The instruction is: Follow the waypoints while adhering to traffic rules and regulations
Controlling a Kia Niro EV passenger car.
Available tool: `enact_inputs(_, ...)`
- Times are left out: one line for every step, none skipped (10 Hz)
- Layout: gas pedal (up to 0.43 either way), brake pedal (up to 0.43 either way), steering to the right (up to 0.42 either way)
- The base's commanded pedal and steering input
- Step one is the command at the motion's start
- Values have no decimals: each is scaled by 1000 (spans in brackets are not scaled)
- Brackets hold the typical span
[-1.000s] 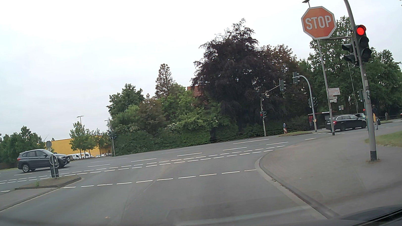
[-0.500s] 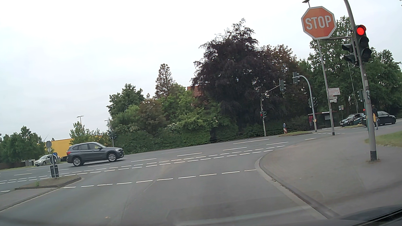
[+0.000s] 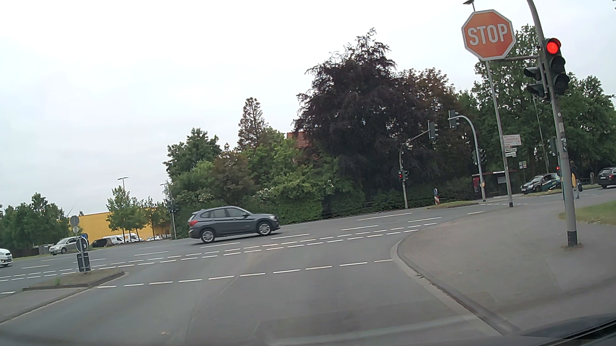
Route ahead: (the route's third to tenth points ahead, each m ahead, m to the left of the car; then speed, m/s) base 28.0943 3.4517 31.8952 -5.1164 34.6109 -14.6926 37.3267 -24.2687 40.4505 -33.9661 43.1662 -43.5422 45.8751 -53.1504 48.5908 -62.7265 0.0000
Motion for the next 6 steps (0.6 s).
enact_inputs(0, 0, 0)
enact_inputs(0, 0, 0)
enact_inputs(0, 0, 0)
enact_inputs(0, 0, 0)
enact_inputs(0, 0, 0)
enact_inputs(0, 0, 0)
